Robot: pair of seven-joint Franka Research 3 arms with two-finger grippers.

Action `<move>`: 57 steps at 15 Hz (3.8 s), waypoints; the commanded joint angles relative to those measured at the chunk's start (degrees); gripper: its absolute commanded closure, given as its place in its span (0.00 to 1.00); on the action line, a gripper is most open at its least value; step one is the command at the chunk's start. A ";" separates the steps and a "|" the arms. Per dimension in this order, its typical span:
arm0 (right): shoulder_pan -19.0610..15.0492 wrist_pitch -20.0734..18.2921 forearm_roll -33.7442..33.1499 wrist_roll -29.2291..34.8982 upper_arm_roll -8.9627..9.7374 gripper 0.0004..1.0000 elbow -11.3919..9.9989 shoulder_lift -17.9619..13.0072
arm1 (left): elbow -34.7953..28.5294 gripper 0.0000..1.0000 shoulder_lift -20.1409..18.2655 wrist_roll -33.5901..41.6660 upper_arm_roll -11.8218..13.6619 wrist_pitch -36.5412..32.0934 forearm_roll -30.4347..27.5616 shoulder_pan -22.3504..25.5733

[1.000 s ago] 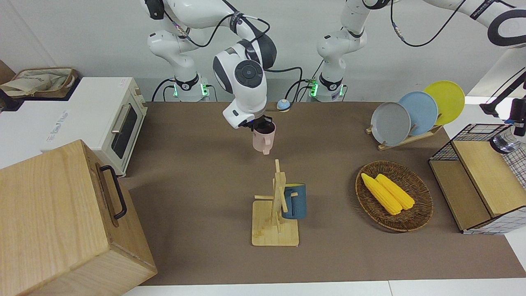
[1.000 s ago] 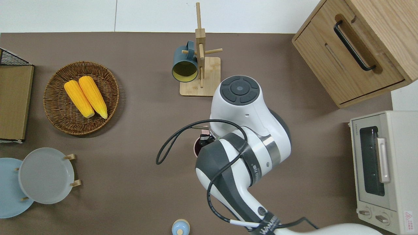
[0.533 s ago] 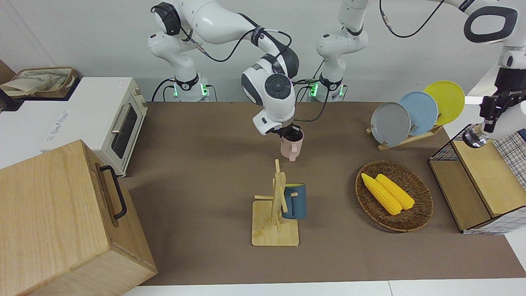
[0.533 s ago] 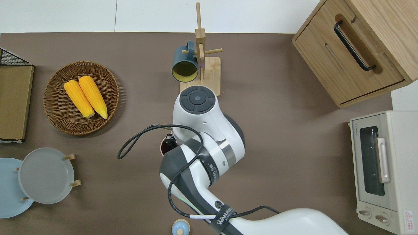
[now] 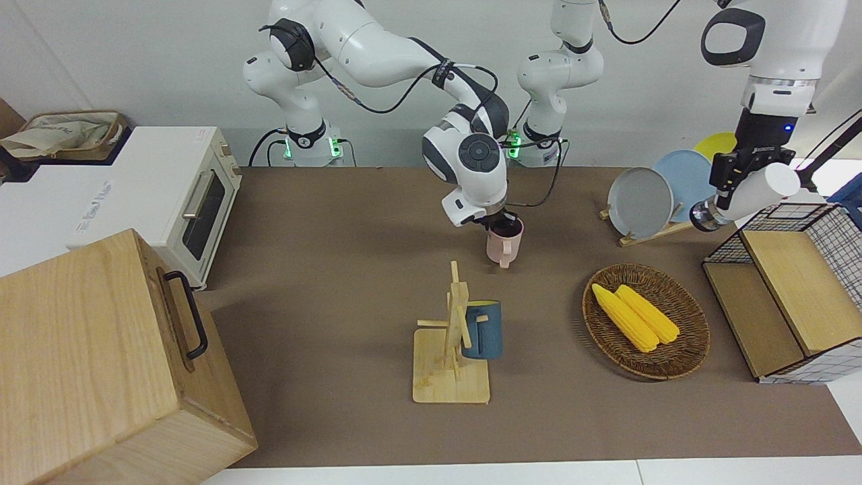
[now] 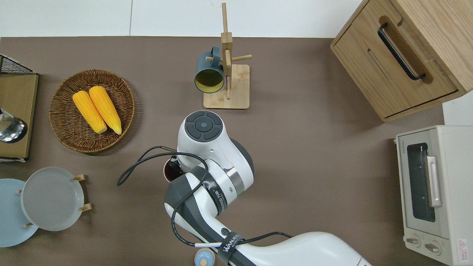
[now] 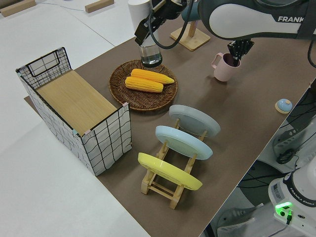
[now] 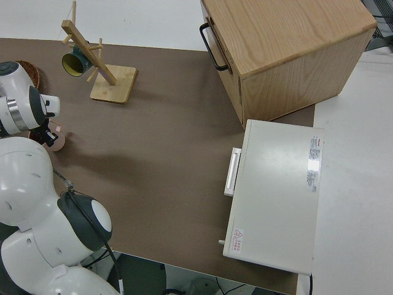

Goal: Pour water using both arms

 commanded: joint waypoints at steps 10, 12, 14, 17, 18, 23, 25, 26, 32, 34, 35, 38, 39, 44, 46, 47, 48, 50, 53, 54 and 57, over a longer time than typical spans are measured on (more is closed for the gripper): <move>0.13 6.72 1.27 0.76 -0.22 0.30 3.04 4.13 | -23.89 1.00 -14.13 -11.57 -8.84 14.23 1.57 -0.76; 0.66 7.43 0.83 0.76 -0.40 0.02 3.04 4.13 | -25.30 1.00 -15.01 -11.66 -9.20 14.68 1.22 -0.94; 0.66 6.47 0.65 1.20 -0.49 0.01 3.21 3.43 | -26.27 1.00 -15.71 -11.75 -9.20 14.68 0.17 -2.34; 0.05 2.52 0.66 1.46 -0.75 0.01 3.21 1.77 | -28.55 1.00 -17.21 -11.75 -9.29 14.77 -0.19 -3.31; -0.39 1.72 0.74 1.46 -0.93 0.01 3.21 0.02 | -28.91 1.00 -17.39 -11.75 -9.29 14.77 -0.27 -3.57; -4.34 -2.93 0.66 1.12 -0.84 0.01 2.78 -6.76 | -31.36 1.00 -19.23 -12.10 -9.29 14.68 -0.36 -5.95; -7.06 -6.96 0.48 -0.28 -0.93 0.01 2.69 -9.74 | -31.98 1.00 -20.02 -12.54 -9.29 14.25 -0.97 -7.79; -8.29 -9.25 -0.13 -2.47 -0.93 0.01 2.60 -11.32 | -32.42 1.00 -20.46 -13.41 -9.29 14.07 -1.33 -8.84; -17.69 -20.42 -7.06 -20.56 -0.93 0.01 1.02 -18.45 | -34.62 1.00 -21.17 -20.70 -12.27 13.98 -1.33 -15.52; -21.29 -22.10 -8.83 -28.73 -0.93 0.01 -0.30 -20.73 | -35.67 1.00 -21.25 -22.56 -14.29 13.89 -1.33 -16.06; -23.23 -22.80 -9.27 -32.25 -0.93 0.01 -0.83 -21.88 | -36.20 1.00 -21.43 -22.74 -15.08 13.80 -1.33 -16.23; -28.15 -23.07 -12.35 -42.89 -0.93 0.01 -3.20 -25.57 | -37.08 1.00 -21.43 -24.40 -15.62 13.98 -1.33 -18.86; -29.99 -23.16 -12.44 -45.62 -0.93 0.01 -3.90 -26.71 | -37.34 1.00 -21.43 -24.49 -15.70 14.07 -1.33 -19.13; -36.33 -24.21 -14.55 -55.56 -0.93 0.01 -5.40 -29.27 | -37.87 1.00 -21.43 -24.67 -15.70 14.07 -2.99 -20.97; -37.92 -24.65 -14.55 -57.24 -0.93 0.01 -5.40 -29.71 | -38.22 1.00 -21.43 -24.76 -15.79 13.98 -3.09 -21.33; -38.45 -24.74 -14.64 -58.38 -0.93 0.01 -5.40 -29.71 | -38.40 1.00 -21.26 -25.11 -15.71 13.98 -3.17 -21.85; -38.80 -25.00 -14.90 -59.52 -0.93 0.01 -5.49 -29.71 | -38.40 1.00 -20.99 -25.37 -15.70 14.07 -3.18 -22.03; -39.07 -25.00 -17.18 -61.72 -0.93 0.01 -5.40 -29.80 | -38.40 1.00 -20.64 -25.37 -15.70 13.98 -3.18 -22.12; -39.15 -25.00 -18.59 -65.50 -0.93 0.01 -5.23 -29.71 | -38.31 1.00 -19.15 -25.37 -15.70 13.89 -3.18 -22.03; -39.15 -25.00 -19.12 -65.86 -0.93 0.01 -5.14 -29.71 | -38.31 1.00 -18.71 -25.20 -15.70 13.89 -3.18 -22.03; -40.03 -25.00 -17.80 -64.99 -0.93 0.01 -5.05 -29.71 | -38.23 1.00 -17.74 -25.11 -15.70 13.98 -3.18 -22.03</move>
